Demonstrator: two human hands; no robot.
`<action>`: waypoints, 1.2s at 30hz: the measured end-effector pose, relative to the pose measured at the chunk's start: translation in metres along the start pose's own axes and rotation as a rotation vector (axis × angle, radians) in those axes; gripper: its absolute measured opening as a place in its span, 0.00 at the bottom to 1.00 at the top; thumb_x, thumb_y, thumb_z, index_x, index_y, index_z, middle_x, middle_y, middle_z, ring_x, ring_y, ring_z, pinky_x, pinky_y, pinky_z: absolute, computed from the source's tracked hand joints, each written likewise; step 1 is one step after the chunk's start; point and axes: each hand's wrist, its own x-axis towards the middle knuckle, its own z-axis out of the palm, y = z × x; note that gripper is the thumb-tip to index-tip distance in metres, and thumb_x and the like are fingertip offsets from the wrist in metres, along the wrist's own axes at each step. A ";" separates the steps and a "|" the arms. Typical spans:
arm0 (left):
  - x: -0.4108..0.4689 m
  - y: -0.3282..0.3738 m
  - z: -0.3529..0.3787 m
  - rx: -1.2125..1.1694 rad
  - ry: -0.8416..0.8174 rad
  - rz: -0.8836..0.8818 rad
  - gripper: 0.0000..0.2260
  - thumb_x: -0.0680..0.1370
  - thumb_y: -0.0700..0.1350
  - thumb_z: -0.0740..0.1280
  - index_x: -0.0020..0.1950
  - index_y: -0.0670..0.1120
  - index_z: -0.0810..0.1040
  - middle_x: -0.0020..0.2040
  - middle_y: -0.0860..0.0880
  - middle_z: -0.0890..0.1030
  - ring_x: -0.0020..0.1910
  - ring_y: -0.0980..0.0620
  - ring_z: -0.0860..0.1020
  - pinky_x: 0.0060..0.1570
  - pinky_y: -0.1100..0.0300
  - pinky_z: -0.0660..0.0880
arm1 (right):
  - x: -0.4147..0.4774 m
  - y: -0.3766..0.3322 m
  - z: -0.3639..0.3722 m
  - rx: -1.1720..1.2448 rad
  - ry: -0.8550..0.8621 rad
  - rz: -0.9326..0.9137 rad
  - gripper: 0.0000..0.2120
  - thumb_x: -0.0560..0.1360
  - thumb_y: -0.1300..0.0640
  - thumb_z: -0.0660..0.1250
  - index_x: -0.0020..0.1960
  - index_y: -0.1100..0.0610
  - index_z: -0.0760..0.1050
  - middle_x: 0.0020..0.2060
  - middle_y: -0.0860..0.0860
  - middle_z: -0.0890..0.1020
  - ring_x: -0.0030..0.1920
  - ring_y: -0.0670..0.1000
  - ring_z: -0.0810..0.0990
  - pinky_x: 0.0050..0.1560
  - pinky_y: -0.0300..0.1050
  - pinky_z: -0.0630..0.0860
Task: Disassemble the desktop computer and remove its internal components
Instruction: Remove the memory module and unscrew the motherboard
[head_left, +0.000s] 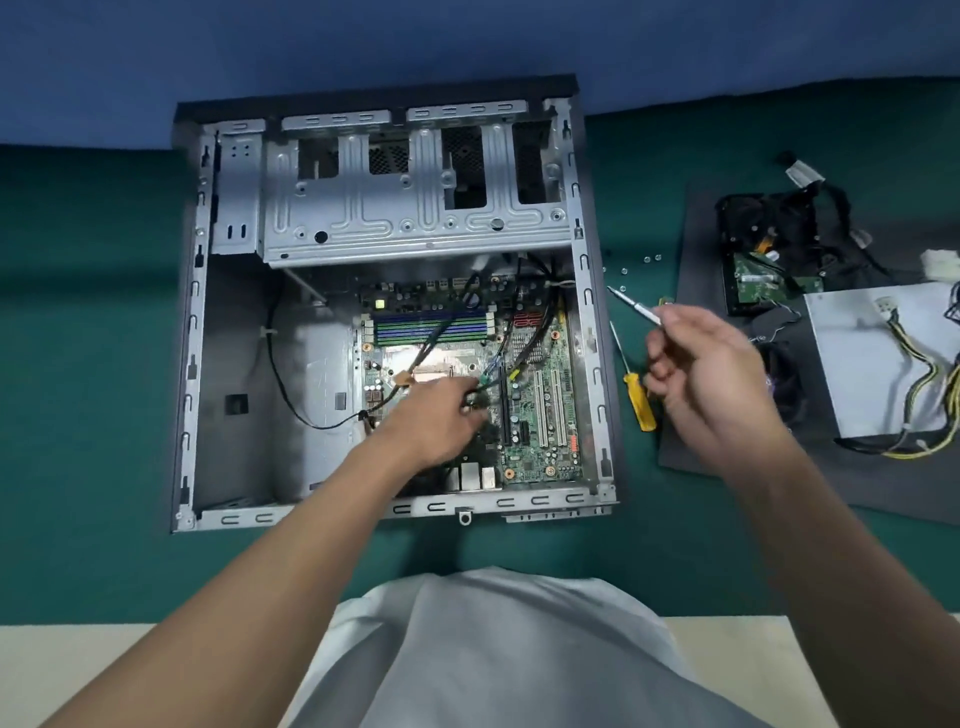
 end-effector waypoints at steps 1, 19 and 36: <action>-0.002 -0.003 0.005 0.014 -0.063 0.015 0.23 0.81 0.51 0.61 0.75 0.47 0.64 0.65 0.44 0.76 0.46 0.53 0.80 0.45 0.70 0.72 | -0.006 -0.010 0.002 -0.092 -0.054 -0.060 0.04 0.79 0.63 0.61 0.48 0.57 0.72 0.27 0.51 0.76 0.28 0.47 0.66 0.25 0.38 0.60; -0.069 -0.052 -0.003 0.414 0.413 0.163 0.25 0.81 0.63 0.40 0.42 0.52 0.70 0.40 0.51 0.81 0.43 0.45 0.80 0.35 0.56 0.62 | -0.044 -0.016 0.101 -2.252 -0.994 -0.379 0.03 0.76 0.65 0.59 0.47 0.59 0.69 0.34 0.51 0.70 0.32 0.47 0.70 0.27 0.39 0.64; -0.048 -0.057 0.000 0.335 0.375 0.094 0.20 0.79 0.58 0.52 0.58 0.49 0.76 0.52 0.43 0.82 0.48 0.42 0.77 0.42 0.52 0.65 | -0.018 0.029 0.114 -2.630 -1.020 0.069 0.11 0.78 0.65 0.60 0.59 0.64 0.74 0.39 0.53 0.73 0.34 0.50 0.74 0.39 0.43 0.76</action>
